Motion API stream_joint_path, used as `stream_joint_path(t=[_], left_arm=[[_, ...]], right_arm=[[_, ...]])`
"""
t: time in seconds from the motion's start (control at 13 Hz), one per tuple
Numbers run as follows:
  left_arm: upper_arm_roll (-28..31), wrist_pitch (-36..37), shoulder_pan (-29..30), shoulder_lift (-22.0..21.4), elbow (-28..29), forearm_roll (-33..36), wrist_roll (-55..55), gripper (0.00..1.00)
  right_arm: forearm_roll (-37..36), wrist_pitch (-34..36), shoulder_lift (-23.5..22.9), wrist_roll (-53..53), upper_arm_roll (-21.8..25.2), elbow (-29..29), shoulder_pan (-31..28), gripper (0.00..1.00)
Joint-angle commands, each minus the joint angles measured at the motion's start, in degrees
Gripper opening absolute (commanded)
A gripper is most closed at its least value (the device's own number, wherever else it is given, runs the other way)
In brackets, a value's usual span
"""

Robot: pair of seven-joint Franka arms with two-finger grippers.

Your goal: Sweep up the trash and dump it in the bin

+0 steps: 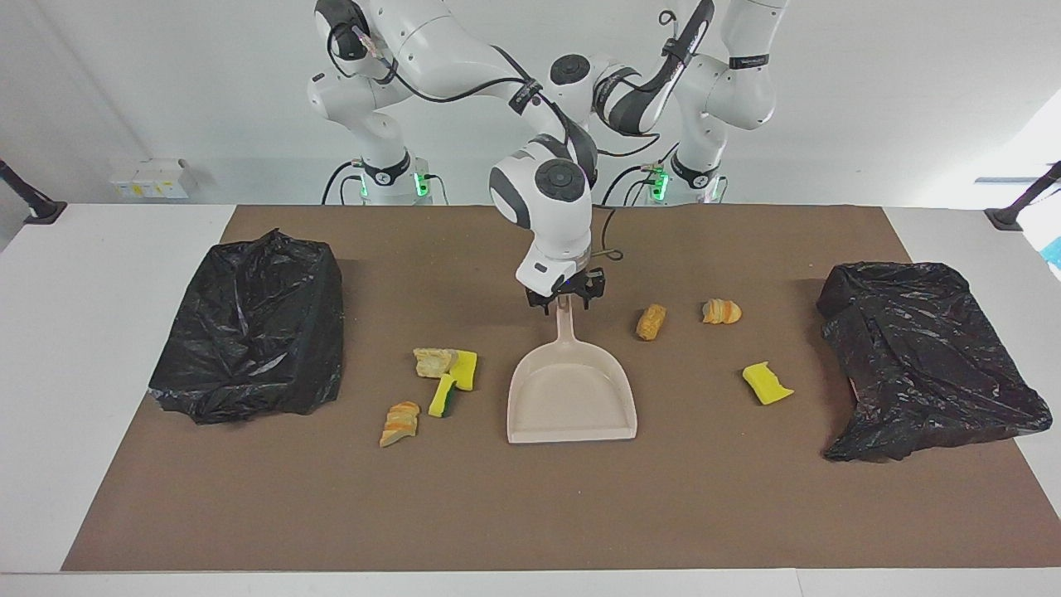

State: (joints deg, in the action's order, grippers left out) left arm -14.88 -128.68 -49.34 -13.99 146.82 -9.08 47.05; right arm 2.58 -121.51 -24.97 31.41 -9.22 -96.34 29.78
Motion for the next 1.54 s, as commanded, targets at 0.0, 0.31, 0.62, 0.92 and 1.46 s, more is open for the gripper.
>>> stream_joint_path(t=[0.0,0.31,0.62,0.92,1.46], left_arm=[[1.08,2.02,-1.47,-1.04,0.92,-1.03,0.85,0.0],[1.34,3.96,0.72,-0.68,0.57,-1.03,0.41,0.0],[1.43,7.64,6.95,-0.77,-1.01,-0.86,-0.55,0.0],[1.6,11.69,13.63,-1.56,-3.2,-0.41,-5.81,0.0],[1.95,20.4,23.04,-5.08,-6.19,0.73,-22.6,0.0]], right_arm=[[1.99,-1.8,2.38,-4.32,-0.18,-3.77,-0.51,0.57],[1.9,-1.8,2.38,-5.83,-0.18,-3.86,-0.77,0.08],[1.9,-1.97,2.38,-6.01,-0.18,-3.69,-0.77,0.0],[1.64,-1.97,2.38,-6.18,-0.18,-2.63,-1.12,0.0],[1.55,0.4,4.84,-35.74,-0.01,-1.93,-8.15,0.0]])
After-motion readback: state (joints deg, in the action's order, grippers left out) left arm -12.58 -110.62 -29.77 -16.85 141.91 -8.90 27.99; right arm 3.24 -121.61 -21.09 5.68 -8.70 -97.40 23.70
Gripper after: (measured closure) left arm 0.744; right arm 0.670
